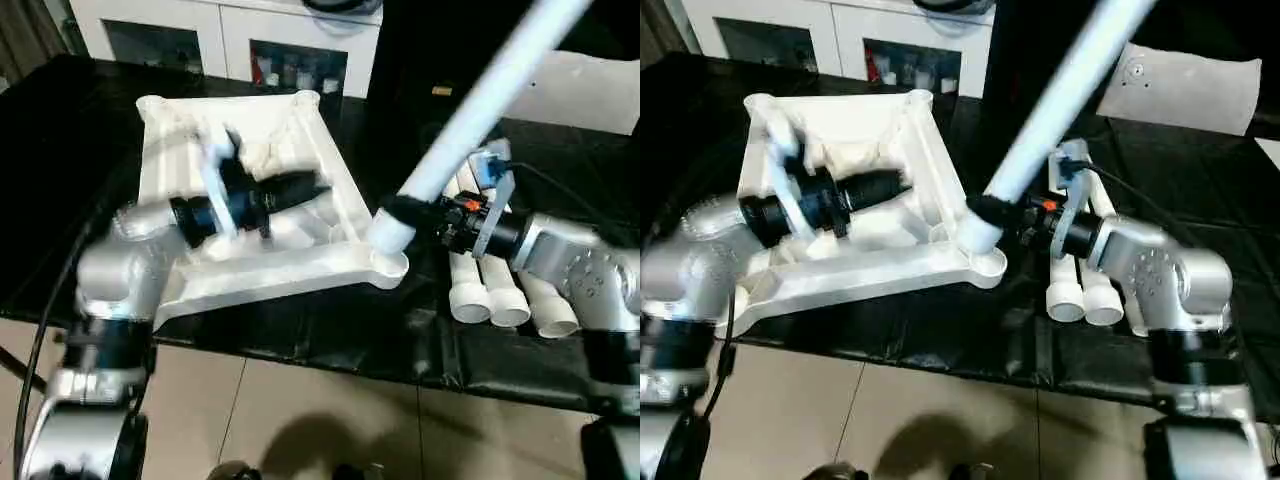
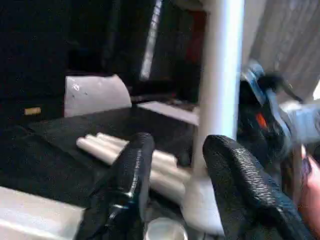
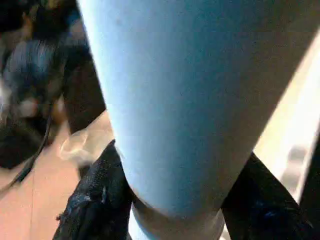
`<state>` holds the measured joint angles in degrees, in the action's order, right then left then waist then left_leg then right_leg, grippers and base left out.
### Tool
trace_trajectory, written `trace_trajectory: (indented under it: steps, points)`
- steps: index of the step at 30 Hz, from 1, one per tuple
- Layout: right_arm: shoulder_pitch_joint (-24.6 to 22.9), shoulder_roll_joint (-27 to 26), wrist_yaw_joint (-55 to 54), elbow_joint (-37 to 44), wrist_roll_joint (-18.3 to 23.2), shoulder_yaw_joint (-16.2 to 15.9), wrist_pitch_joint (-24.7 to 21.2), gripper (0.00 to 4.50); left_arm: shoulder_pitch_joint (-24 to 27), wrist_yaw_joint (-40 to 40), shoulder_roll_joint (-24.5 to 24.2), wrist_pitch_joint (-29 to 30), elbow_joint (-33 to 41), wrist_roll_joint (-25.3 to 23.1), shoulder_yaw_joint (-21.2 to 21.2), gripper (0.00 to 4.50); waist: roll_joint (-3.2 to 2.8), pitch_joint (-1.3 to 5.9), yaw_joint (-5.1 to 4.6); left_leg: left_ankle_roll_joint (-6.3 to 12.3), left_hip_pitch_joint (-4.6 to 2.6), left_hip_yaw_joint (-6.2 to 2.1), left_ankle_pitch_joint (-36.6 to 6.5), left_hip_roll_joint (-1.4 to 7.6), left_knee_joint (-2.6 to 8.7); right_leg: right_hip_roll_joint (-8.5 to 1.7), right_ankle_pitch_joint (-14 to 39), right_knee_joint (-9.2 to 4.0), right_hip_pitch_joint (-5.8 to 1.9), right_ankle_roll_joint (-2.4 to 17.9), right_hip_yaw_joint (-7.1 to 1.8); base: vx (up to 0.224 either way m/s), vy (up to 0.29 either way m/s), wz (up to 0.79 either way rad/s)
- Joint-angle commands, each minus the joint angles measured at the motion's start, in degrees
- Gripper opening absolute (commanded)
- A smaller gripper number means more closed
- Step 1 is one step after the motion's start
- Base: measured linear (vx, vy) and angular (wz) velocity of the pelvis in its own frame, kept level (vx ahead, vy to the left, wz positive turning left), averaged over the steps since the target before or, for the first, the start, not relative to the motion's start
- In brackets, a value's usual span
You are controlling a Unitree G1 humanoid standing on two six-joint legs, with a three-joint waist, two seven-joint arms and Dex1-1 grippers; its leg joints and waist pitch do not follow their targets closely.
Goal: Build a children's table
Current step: Insert table leg to table base
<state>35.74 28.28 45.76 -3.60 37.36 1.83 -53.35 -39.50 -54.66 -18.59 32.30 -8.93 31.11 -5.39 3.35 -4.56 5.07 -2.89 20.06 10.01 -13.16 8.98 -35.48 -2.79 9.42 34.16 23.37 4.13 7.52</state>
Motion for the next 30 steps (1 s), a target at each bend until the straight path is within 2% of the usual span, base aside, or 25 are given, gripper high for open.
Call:
trace_trajectory:
  steps: [1, 2, 3, 8, 11, 15, 18, 21, 26, 28, 30]
  points:
    - [1.64, 1.1, 0.69, 2.25, -0.57, -0.81, -1.68, 1.96, -1.38, 2.41, 1.13, 3.64, 1.88, 2.8, -0.64, 2.29, 0.63, 4.47, 0.06, 5.57, 0.21, -1.45, 3.02, 3.95, 3.54, -6.45, 18.65, -4.34, -4.4, 3.21, -4.41, 0.0, 0.0, 0.0]
    - [2.15, 1.45, 0.55, 2.43, -0.68, -1.3, -2.35, 1.96, -1.83, 3.31, 1.63, 5.25, 2.63, 4.08, -1.04, 2.36, 0.77, 4.46, 0.14, 5.77, 0.37, -1.43, 3.1, 3.94, 3.5, -6.56, 18.96, -4.51, -4.38, 2.51, -4.47, 0.0, 0.0, 0.0]
    - [2.85, 1.83, 0.34, 2.72, -0.75, -1.9, -3.31, 1.96, -2.41, 4.1, 2.31, 7.06, 3.59, 5.44, -1.16, 2.42, 0.77, 4.62, 0.15, 5.54, 0.29, -1.48, 3.58, 4.03, 3.47, -6.57, 18.35, -4.2, -4.36, 2.76, -4.44, 0.0, 0.0, 0.0]
    - [4.27, 3.33, 1.84, 6.29, -0.66, -5.13, -5.24, 1.96, -4.87, 9.4, 6.65, 13.59, 7.2, 10.74, -1.86, 2.82, 1.05, 4.77, 0.12, 5.97, 0.29, -1.57, 4.24, 4.21, 3.35, -6.5, 16.42, -4.22, -4.34, 2.85, -4.42, 0.0, 0.0, 0.0]
    - [4.39, 3.44, 2.06, 7.26, -0.34, -5.47, -5.72, 1.96, -5.26, 10.08, 7.95, 15.34, 8.07, 13.07, -2.36, 3.07, 1.23, 4.74, 0.24, 5.72, 0.44, -1.56, 4.07, 4.04, 3.31, -6.48, 16.76, -4.27, -4.48, 2.35, -4.47, 0.0, 0.0, 0.0]
    - [4.29, 3.58, 2.45, 8.34, -0.15, -5.7, -6.21, 1.96, -5.49, 11.51, 8.63, 16.74, 8.85, 13.82, -2.16, 3.34, 1.23, 4.68, 0.19, 5.3, 0.46, -1.52, 3.2, 3.77, 3.33, -6.15, 19.27, -4.76, -4.47, 0.01, -4.31, 0.0, 0.0, 0.0]
    - [4.09, 3.69, 2.45, 9.02, -0.21, -5.94, -6.47, 1.96, -5.55, 12.85, 9.11, 17.02, 9.23, 13.24, -1.37, 3.55, 1.18, 4.71, 0.25, 5.13, 0.4, -1.61, 3.27, 3.78, 3.34, -6.05, 19.57, -4.88, -4.38, -1.18, -4.24, 0.0, 0.0, 0.0]
    - [3.85, 3.65, 2.47, 9.44, -0.24, -6.0, -6.51, 1.96, -5.51, 13.64, 9.3, 17.14, 9.52, 13.1, -0.77, 3.76, 1.18, 4.91, 0.27, 5.2, 0.45, -1.66, 3.69, 3.78, 3.25, -6.03, 18.79, -4.77, -4.38, -1.34, -4.22, 0.0, 0.0, 0.0]
    - [3.44, 3.36, 1.83, 9.75, -2.1, -6.91, -4.79, 1.96, -5.31, 16.34, 9.63, 13.02, 9.46, 7.65, 2.36, 4.19, 1.26, 5.04, 0.31, 5.21, 0.51, -1.75, 3.86, 3.86, 3.2, -6.01, 18.52, -4.74, -4.38, -1.99, -4.19, 0.0, 0.0, 0.0]
    - [3.28, 2.91, 1.19, 9.6, -3.25, -7.35, -3.56, 1.96, -5.29, 18.7, 10.85, 10.48, 9.29, 5.24, 2.97, 4.26, 1.24, 5.14, 0.34, 4.82, 0.5, -1.77, 3.9, 3.9, 3.18, -6.1, 18.74, -4.79, -4.38, -2.38, -4.18, 0.0, 0.0, 0.0]
    - [2.97, 2.27, 0.13, 9.31, -4.37, -7.8, -2.63, 1.96, -4.87, 20.55, 12.26, 9.75, 9.99, 5.03, 3.05, 4.26, 1.34, 5.24, 0.32, 4.61, 0.55, -1.71, 3.94, 3.88, 3.1, -6.12, 18.44, -4.72, -4.43, -2.17, -4.19, 0.0, 0.0, 0.0]
